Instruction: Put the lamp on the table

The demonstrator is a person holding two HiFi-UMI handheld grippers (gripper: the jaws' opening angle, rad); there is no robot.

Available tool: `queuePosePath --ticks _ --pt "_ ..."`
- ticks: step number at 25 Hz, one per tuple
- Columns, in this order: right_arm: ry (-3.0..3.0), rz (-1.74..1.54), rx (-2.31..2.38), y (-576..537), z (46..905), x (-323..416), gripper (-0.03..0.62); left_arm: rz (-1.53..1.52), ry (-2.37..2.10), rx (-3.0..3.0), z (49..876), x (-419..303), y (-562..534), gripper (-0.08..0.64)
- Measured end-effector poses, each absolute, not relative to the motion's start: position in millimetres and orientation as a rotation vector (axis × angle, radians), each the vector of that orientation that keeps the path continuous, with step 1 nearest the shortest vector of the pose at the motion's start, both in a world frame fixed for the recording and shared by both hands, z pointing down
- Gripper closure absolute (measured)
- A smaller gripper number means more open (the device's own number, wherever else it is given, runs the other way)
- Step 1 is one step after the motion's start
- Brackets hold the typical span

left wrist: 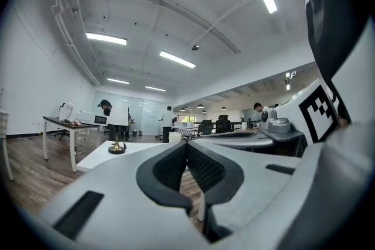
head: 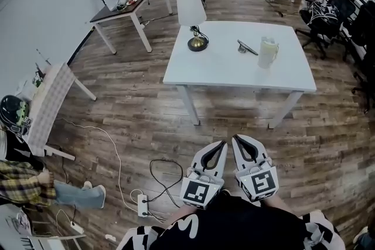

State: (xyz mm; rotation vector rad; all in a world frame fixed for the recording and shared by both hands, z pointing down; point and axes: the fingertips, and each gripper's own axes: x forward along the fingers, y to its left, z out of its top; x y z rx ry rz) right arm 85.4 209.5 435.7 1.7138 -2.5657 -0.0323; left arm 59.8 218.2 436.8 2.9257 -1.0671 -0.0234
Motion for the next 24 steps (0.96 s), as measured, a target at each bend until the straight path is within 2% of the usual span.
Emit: queuePosePath --ticks 24 --pt "-2.53 -0.068 1.707 203 437 94 0.574 -0.006 -1.059 2.936 435 69 209 0.555"
